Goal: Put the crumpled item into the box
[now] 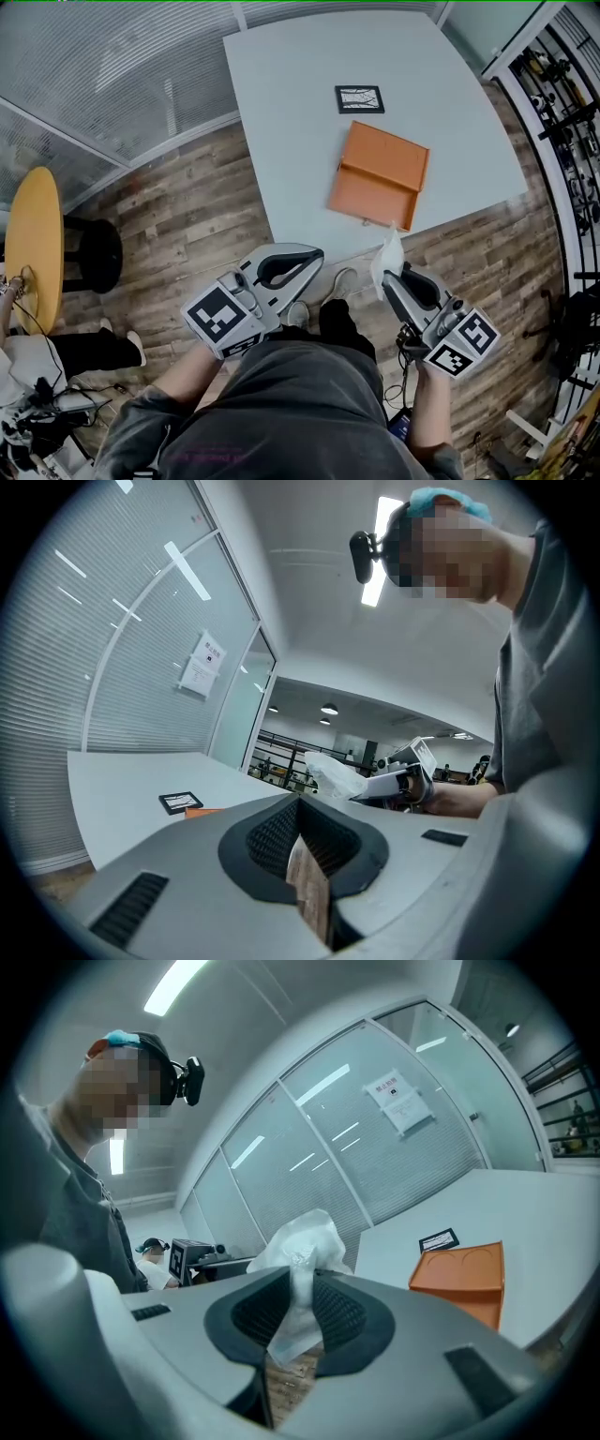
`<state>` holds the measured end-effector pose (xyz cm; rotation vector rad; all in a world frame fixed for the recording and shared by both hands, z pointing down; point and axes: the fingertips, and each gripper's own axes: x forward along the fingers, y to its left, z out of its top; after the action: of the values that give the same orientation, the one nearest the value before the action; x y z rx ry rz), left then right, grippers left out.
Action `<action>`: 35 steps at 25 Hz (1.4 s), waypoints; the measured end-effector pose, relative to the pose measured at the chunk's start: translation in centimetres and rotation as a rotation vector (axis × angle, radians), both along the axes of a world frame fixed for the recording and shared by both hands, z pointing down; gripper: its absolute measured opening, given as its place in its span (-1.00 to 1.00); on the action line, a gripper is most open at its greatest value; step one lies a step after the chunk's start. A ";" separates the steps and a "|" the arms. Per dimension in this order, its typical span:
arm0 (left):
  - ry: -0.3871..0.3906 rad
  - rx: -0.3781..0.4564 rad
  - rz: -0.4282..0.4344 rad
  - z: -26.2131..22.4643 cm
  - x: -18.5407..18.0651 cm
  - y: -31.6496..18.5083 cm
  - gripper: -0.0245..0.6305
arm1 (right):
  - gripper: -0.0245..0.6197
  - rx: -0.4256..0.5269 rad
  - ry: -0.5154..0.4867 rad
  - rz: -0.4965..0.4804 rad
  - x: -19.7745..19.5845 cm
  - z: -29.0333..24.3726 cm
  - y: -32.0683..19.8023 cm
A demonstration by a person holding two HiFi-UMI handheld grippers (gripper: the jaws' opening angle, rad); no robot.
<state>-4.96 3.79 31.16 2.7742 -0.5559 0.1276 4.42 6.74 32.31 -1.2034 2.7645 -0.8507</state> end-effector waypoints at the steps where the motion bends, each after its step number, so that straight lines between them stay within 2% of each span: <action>1: -0.001 -0.003 -0.003 0.1 0.3 -0.6 -0.89 | -0.69 -0.003 0.000 -0.004 0.3 0.1 -0.6; 24: -0.057 -0.044 -0.102 1.1 9.0 -12.6 -0.89 | -0.69 -0.055 -0.029 -0.098 9.6 1.8 -13.0; 35: -0.073 -0.034 -0.149 1.2 12.7 -15.3 -0.89 | -0.69 -0.048 -0.041 -0.142 13.7 2.3 -16.1</action>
<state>7.73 -11.54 32.38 2.6922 -0.7694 0.2028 18.09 -9.33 34.59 -0.9935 2.8396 -0.9461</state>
